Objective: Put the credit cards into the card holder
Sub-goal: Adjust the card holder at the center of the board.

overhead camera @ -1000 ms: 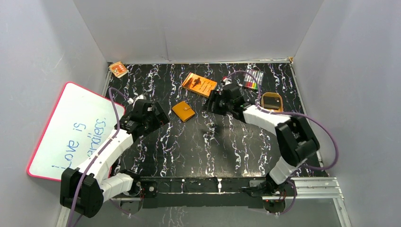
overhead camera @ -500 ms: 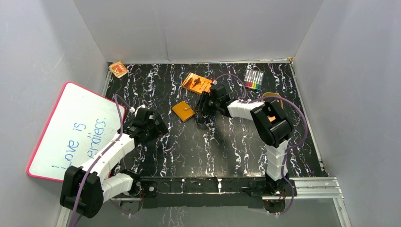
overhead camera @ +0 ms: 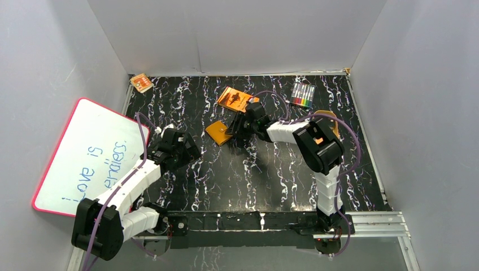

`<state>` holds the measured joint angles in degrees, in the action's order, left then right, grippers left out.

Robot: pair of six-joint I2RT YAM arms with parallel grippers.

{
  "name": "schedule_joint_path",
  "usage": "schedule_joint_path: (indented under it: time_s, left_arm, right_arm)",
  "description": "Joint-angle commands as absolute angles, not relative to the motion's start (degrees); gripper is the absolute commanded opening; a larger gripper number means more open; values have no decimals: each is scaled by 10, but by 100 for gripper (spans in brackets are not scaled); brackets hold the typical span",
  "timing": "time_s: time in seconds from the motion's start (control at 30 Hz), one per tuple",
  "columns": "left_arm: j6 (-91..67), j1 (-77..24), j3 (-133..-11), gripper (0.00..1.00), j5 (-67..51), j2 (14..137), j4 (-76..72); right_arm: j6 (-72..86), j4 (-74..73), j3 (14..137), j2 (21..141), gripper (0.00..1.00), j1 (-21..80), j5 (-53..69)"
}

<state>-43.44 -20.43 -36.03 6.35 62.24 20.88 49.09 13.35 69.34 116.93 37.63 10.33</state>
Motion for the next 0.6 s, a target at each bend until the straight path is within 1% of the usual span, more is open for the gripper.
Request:
schedule_joint_path:
  time_s: [0.0,0.13,0.3,0.47,0.57]
  left_arm:
    - [-429,-202,-367,93,54,611,207]
    - [-430,-201,-366,93,54,606,208]
    - [-431,-201,-362,93,54,600,207]
    - [-429,-201,-365,93,50,599,208]
    - [-429,-201,-363,92,46,596,208]
  right_arm:
    - [516,160,707,1186,53,387,108]
    - [529,172,691,1182,44,388,105]
    - [538,192,665,1171,23,388,99]
    - [541,202,633,1153,0,389,105]
    - [539,210,595,1123,0,392,105]
